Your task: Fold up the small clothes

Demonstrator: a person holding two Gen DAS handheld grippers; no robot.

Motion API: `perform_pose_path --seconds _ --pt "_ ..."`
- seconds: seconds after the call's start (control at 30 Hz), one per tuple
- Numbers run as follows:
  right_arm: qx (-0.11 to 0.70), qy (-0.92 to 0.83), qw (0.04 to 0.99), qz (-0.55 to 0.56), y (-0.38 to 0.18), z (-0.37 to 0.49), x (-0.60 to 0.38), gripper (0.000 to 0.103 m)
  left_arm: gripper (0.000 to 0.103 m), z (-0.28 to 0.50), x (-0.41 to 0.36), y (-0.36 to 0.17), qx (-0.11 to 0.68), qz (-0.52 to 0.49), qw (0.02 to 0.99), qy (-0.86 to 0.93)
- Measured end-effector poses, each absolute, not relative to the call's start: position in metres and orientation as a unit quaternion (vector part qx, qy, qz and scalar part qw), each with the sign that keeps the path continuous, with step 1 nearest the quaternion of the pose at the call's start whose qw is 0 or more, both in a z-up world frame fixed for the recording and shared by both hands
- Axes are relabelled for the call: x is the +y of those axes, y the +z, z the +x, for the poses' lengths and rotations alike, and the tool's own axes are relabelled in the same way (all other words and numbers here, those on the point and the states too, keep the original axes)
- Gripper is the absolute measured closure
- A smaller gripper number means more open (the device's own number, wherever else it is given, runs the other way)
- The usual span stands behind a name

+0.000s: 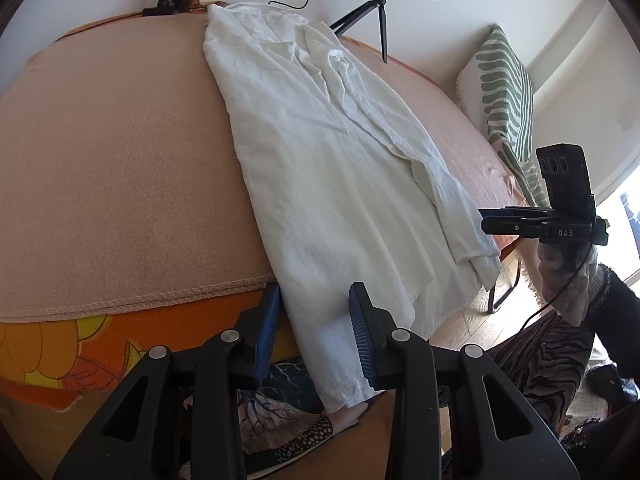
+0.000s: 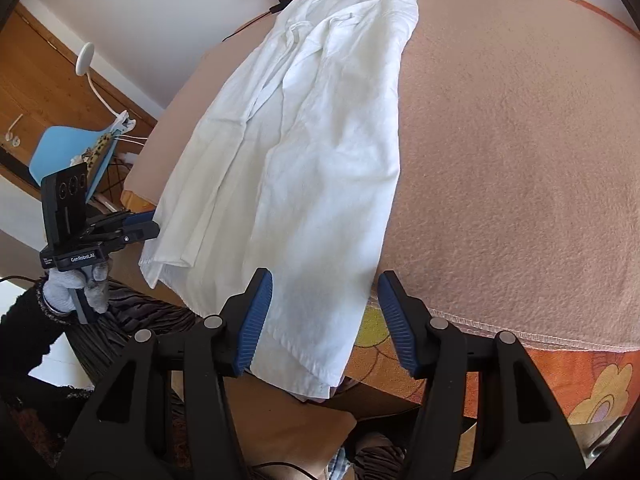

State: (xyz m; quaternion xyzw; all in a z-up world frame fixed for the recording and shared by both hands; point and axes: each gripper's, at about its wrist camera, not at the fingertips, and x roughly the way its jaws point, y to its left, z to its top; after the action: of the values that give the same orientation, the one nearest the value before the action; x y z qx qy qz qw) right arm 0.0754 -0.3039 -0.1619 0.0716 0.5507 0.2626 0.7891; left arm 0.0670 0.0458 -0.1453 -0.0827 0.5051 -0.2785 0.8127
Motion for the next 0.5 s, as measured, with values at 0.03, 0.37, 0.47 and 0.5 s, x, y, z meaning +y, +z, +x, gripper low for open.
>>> perform_pose_path --seconds 0.03,0.37,0.47,0.5 --pt "0.545 0.26 0.795 0.062 -0.159 0.074 -0.302 0.044 0.07 0.067 0.047 -0.146 0.506 -0.086 0.811 -0.28" --pt "0.557 0.259 0.786 0.078 -0.161 0.07 -0.299 0.05 0.082 0.065 0.048 -0.146 0.506 -0.087 0.811 -0.28" --pt "0.522 0.204 0.828 0.034 -0.146 0.065 -0.302 0.05 0.082 0.062 0.049 -0.142 0.502 -0.082 0.816 -0.275" --pt "0.504 0.2 0.84 0.021 -0.138 0.061 -0.298 0.05 0.082 0.062 0.049 -0.139 0.498 -0.078 0.819 -0.274"
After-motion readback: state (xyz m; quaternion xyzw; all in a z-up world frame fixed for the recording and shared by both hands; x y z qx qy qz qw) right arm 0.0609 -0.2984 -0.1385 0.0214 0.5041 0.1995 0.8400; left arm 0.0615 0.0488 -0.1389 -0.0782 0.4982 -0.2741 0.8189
